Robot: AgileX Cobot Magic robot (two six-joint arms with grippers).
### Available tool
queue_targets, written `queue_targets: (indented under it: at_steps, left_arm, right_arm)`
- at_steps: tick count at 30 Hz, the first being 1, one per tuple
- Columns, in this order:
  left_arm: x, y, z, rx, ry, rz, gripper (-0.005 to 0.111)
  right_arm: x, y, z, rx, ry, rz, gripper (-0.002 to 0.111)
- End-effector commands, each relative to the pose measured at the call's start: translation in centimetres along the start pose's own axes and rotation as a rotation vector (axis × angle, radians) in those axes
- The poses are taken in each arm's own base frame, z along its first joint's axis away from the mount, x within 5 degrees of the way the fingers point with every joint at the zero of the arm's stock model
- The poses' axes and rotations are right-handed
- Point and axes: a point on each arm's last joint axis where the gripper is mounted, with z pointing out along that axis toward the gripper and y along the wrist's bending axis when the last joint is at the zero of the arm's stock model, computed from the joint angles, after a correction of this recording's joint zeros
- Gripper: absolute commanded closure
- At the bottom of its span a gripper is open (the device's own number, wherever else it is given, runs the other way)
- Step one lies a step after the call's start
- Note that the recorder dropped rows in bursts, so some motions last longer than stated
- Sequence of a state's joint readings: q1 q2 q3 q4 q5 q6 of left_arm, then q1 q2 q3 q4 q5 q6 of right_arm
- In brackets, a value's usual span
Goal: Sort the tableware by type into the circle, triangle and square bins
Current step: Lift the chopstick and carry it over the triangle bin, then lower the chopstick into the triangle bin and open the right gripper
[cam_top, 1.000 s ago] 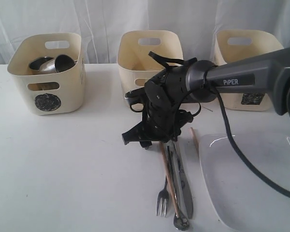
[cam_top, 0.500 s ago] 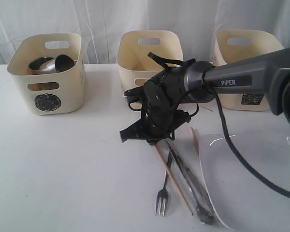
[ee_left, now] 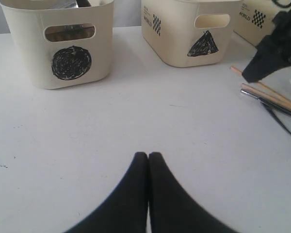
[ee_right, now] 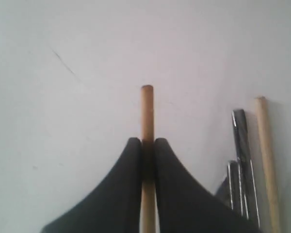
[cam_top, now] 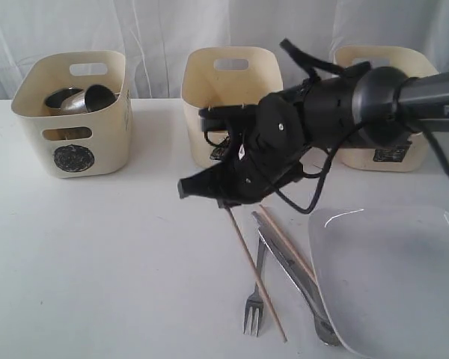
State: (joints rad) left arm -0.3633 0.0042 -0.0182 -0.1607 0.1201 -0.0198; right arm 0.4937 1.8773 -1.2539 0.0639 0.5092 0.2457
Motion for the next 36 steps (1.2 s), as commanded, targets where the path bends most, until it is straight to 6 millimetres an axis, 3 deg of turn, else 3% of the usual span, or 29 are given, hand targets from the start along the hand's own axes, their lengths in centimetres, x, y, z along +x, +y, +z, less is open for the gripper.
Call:
queue_targets:
  at_steps: [1,6,9,13,15,18,22,29,36]
  left_arm:
    - [0.2,0.0,0.0,0.000,0.006,-0.004,0.107]
    - [0.2,0.0,0.0,0.000,0.006,-0.004,0.107]
    - [0.2,0.0,0.0,0.000,0.006,-0.004,0.107]
    - [0.2,0.0,0.0,0.000,0.006,-0.004,0.107]
    - [0.2,0.0,0.0,0.000,0.006,-0.004,0.107]
    - [0.2,0.0,0.0,0.000,0.006,-0.004,0.107]
    - [0.2,0.0,0.0,0.000,0.006,-0.004,0.107]
    - [0.2,0.0,0.0,0.000,0.006,-0.004,0.107]
    - [0.2,0.0,0.0,0.000,0.006,-0.004,0.107]
  right_arm:
    - [-2.3,0.8,-4.8,-0.092,-0.243,0.001,0.108]
    - [-4.9,-0.3,-10.1,-0.135,-0.529,0.055,0.108]
    - [-7.4,-3.9,-12.2,-0.119,-0.742,0.198,0.108]
    - [-10.8,-8.5,-12.9,-0.124,-0.946,0.404,0.108]
    - [-12.8,-9.8,-12.3,-0.109,-1.013,0.395,0.108]
    - [-14.0,-9.8,-10.8,-0.098,-1.141,0.159,0.108]
    - [-13.8,-10.3,-7.9,-0.067,-1.012,0.178,0.108]
    - [-13.9,-10.9,-6.9,-0.080,-1.044,0.185,0.108]
    - [-13.9,-12.4,-6.7,-0.103,-1.057,0.344,0.108]
